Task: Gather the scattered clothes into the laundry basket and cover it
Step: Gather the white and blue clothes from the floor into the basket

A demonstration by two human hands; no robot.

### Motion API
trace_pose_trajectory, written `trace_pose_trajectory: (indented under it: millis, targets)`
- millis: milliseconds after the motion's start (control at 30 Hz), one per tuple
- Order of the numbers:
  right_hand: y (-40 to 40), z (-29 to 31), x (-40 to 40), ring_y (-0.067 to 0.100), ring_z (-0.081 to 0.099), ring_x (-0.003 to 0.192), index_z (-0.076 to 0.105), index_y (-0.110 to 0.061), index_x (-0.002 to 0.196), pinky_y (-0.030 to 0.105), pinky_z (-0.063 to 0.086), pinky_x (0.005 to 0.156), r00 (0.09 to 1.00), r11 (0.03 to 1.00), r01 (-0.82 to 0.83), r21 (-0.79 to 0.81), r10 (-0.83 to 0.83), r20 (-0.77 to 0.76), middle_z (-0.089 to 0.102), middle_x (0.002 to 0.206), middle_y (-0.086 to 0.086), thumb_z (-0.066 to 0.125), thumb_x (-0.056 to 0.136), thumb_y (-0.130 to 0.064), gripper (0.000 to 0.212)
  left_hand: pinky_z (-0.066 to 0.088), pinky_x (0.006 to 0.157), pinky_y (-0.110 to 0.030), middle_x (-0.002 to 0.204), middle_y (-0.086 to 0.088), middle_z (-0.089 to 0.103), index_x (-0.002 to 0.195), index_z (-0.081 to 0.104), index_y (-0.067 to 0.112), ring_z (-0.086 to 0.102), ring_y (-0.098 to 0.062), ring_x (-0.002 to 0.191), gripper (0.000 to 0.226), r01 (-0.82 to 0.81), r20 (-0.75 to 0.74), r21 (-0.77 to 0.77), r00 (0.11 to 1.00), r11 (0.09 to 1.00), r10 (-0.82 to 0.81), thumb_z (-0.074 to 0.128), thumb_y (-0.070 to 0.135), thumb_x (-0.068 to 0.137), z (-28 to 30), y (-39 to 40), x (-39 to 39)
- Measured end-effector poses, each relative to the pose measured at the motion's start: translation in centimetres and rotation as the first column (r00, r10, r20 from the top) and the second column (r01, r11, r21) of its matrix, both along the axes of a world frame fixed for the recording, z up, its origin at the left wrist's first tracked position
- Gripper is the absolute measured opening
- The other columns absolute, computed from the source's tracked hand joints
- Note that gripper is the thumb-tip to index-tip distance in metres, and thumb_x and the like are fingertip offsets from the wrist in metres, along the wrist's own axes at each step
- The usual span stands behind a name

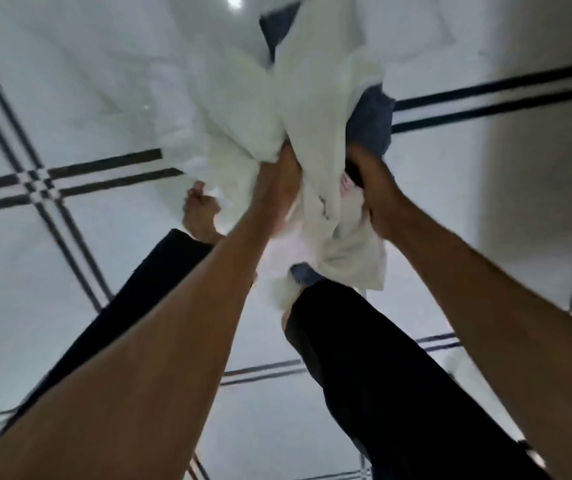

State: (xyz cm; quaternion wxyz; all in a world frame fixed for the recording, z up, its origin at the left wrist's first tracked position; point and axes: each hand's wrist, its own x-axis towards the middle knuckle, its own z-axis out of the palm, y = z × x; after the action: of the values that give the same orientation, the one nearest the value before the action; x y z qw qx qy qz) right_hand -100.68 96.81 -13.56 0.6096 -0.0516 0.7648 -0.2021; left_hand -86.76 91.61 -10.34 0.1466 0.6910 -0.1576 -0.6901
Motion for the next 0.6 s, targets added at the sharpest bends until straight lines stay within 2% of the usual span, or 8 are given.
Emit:
trace_pose_trajectory:
  millis: [67, 100, 167, 267, 367, 433, 500, 600]
  targets:
    - [-0.7, 5.5, 2.2, 0.018, 0.072, 0.106, 0.075, -0.025, 0.115, 0.045, 0.054, 0.102, 0.997, 0.999, -0.045, -0.016, 0.046, 0.065, 0.078, 0.109, -0.004, 0.081, 0.045, -0.075, 0.086, 0.038, 0.108, -0.028, 0.14, 0.006, 0.056, 0.148, 0.05, 0.021, 0.048, -0.017, 0.137, 0.057, -0.004, 0.119, 0.03, 0.993, 1.0, 0.0, 0.051, 0.051, 0.099, 5.1, 0.1, 3.7]
    - [-1.3, 9.1, 3.5, 0.018, 0.071, 0.109, 0.074, -0.024, 0.119, 0.046, 0.052, 0.104, 0.993, 0.997, -0.078, -0.026, 0.08, 0.083, 0.078, 0.113, -0.003, 0.081, 0.049, -0.072, 0.085, 0.035, 0.112, -0.029, 0.137, 0.008, 0.054, 0.148, 0.049, 0.024, 0.046, -0.015, 0.136, 0.062, 0.008, 0.149, 0.017, 0.989, 1.0, -0.011, 0.05, 0.057, 0.096, 8.2, 0.6, 5.4]
    - [-2.9, 16.8, 6.7, 0.017, 0.07, 0.112, 0.071, -0.023, 0.125, 0.045, 0.051, 0.105, 0.977, 0.985, -0.169, -0.03, 0.172, 0.124, 0.076, 0.118, -0.002, 0.083, 0.045, -0.071, 0.094, 0.035, 0.117, -0.036, 0.138, 0.011, 0.056, 0.139, 0.055, 0.036, 0.049, -0.016, 0.134, 0.062, -0.021, 0.124, -0.021, 0.992, 1.0, 0.024, 0.047, 0.067, 0.086, 14.8, 1.1, 9.1]
    - [-4.8, 28.6, 10.7, 0.017, 0.069, 0.113, 0.061, -0.023, 0.137, 0.041, 0.054, 0.1, 0.933, 0.957, -0.275, -0.098, 0.29, 0.212, 0.073, 0.124, -0.002, 0.086, 0.032, -0.074, 0.12, 0.039, 0.112, -0.036, 0.129, 0.011, 0.063, 0.125, 0.057, 0.041, 0.055, -0.015, 0.125, 0.044, -0.149, 0.151, -0.112, 0.975, 0.982, 0.165, 0.047, 0.063, 0.087, 25.8, 1.4, 13.1]
    - [-6.2, 37.6, 13.4, 0.017, 0.066, 0.118, 0.062, -0.024, 0.136, 0.038, 0.052, 0.101, 0.87, 0.89, -0.403, -0.213, 0.445, 0.213, 0.072, 0.127, -0.002, 0.079, 0.055, -0.06, 0.091, 0.042, 0.099, -0.031, 0.105, 0.022, 0.065, 0.102, 0.059, 0.048, 0.061, -0.01, 0.104, 0.015, -0.259, 0.18, -0.215, 0.937, 0.942, 0.299, 0.052, 0.053, 0.09, 34.7, 3.1, 15.2]
    - [-6.5, 45.0, 17.0, 0.017, 0.067, 0.114, 0.068, -0.028, 0.123, 0.035, 0.052, 0.1, 0.791, 0.799, -0.53, -0.284, 0.587, 0.172, 0.074, 0.116, -0.005, 0.077, 0.071, -0.05, 0.057, 0.045, 0.094, -0.034, 0.093, 0.021, 0.065, 0.092, 0.057, 0.049, 0.061, -0.005, 0.09, 0.005, -0.377, 0.197, -0.299, 0.874, 0.877, 0.443, 0.053, 0.047, 0.093, 41.3, 5.5, 18.0]
    - [-6.4, 50.0, 19.4, 0.012, 0.066, 0.099, 0.066, -0.028, 0.109, 0.024, 0.052, 0.089, 0.719, 0.705, -0.616, -0.351, 0.686, 0.115, 0.07, 0.099, -0.011, 0.072, 0.089, -0.033, 0.021, 0.049, 0.102, -0.042, 0.096, 0.008, 0.071, 0.094, 0.063, 0.045, 0.065, -0.014, 0.095, 0.018, -0.497, 0.204, -0.317, 0.796, 0.808, 0.57, 0.053, 0.057, 0.085, 44.9, 8.0, 19.1]
    - [-3.7, 57.2, 23.1, -0.003, 0.055, 0.079, 0.062, -0.028, 0.112, 0.013, 0.042, 0.067, 0.507, 0.507, -0.73, -0.459, 0.851, 0.134, 0.066, 0.096, -0.012, 0.065, 0.096, -0.031, 0.016, 0.047, 0.109, -0.05, 0.115, 0.003, 0.075, 0.113, 0.069, 0.038, 0.067, -0.021, 0.114, 0.047, -0.661, 0.157, -0.434, 0.614, 0.612, 0.774, 0.055, 0.063, 0.076, 50.9, 14.2, 20.3]
